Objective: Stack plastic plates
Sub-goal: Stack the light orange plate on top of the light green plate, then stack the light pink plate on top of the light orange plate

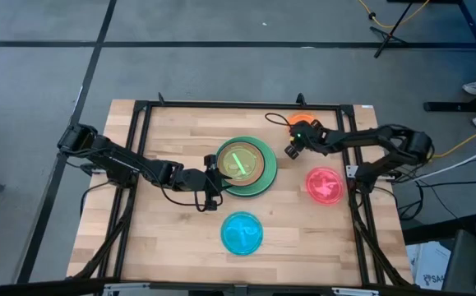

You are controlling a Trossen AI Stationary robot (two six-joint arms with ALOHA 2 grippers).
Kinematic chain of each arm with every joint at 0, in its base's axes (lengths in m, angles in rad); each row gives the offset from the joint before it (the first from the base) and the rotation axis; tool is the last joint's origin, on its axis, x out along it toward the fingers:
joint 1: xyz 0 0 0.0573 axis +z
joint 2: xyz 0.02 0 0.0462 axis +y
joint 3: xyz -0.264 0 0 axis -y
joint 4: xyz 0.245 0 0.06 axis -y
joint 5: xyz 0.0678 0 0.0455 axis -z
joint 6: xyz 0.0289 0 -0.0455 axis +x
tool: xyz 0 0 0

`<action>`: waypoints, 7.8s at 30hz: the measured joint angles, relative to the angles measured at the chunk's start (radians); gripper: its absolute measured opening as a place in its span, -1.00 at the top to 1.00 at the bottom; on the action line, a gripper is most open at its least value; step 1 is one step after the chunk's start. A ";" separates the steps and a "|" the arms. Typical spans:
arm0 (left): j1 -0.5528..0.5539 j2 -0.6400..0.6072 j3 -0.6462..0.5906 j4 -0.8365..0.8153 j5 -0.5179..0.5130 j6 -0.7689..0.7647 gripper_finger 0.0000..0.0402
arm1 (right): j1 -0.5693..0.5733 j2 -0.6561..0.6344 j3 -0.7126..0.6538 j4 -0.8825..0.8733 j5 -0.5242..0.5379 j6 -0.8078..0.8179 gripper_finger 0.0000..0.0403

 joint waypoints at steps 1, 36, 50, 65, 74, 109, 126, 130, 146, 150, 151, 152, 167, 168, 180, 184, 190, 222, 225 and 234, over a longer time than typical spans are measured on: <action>0.000 0.000 0.000 0.000 0.000 0.000 0.47 | 0.000 0.010 0.000 0.010 -0.001 -0.008 0.27; 0.000 0.000 0.000 -0.001 0.000 -0.002 0.47 | 0.005 0.105 -0.001 0.140 0.079 -0.116 0.99; 0.000 0.000 0.000 -0.001 0.000 0.000 0.47 | 0.192 -0.031 -0.002 0.261 0.138 -0.251 1.00; 0.000 0.001 0.000 -0.001 0.001 0.000 0.47 | 0.429 -0.139 0.000 0.448 -0.119 -0.441 1.00; -0.009 0.001 0.000 0.006 0.002 0.000 0.47 | 0.442 -0.138 0.000 0.510 -0.354 -0.450 1.00; -0.096 0.001 0.002 0.142 -0.052 0.132 0.47 | 0.442 0.191 0.139 0.582 -0.490 -0.419 1.00; -0.096 0.001 0.001 0.142 -0.052 0.130 0.47 | 0.442 0.197 0.141 0.526 -0.435 -0.302 0.71; -0.096 0.001 0.001 0.142 -0.052 0.130 0.47 | 0.442 0.181 0.146 0.484 -0.435 -0.277 0.48; -0.097 0.000 0.001 0.134 -0.048 0.119 0.47 | 0.442 -0.049 0.422 -0.446 -0.435 -0.240 0.33; -0.098 0.000 0.001 0.134 -0.046 0.103 0.47 | 0.442 -0.119 0.434 -0.632 -0.436 -0.186 0.33; -0.098 0.000 0.000 0.134 -0.046 0.103 0.47 | 0.442 -0.137 0.431 -0.662 -0.435 -0.165 0.33; -0.098 0.000 0.000 0.134 -0.045 0.103 0.47 | 0.442 -0.155 0.429 -0.695 -0.435 -0.145 0.33; -0.097 0.000 0.000 0.139 -0.045 0.104 0.47 | 0.580 -0.251 0.363 -0.871 -0.436 0.173 0.33; -0.097 0.000 0.000 0.140 -0.045 0.104 0.47 | 0.605 -0.251 0.363 -0.871 -0.430 0.200 0.33; -0.097 0.000 0.000 0.146 -0.045 0.104 0.47 | 0.826 -0.175 0.364 -0.960 -0.232 0.654 0.33; -0.097 0.000 0.000 0.146 -0.045 0.104 0.47 | 0.844 -0.113 0.364 -0.989 -0.185 0.729 0.33; -0.097 0.000 0.000 0.146 -0.045 0.104 0.47 | 0.841 -0.022 0.364 -0.987 -0.180 0.754 0.33; -0.096 0.000 0.000 0.147 -0.045 0.104 0.47 | 0.799 0.235 0.365 -0.988 -0.138 0.803 0.55; -0.097 0.000 0.000 0.146 -0.045 0.103 0.47 | 0.799 0.245 0.366 -0.986 -0.138 0.783 0.72; -0.096 0.000 0.000 0.146 -0.045 0.103 0.47 | 0.801 0.249 0.364 -0.989 -0.088 0.717 0.97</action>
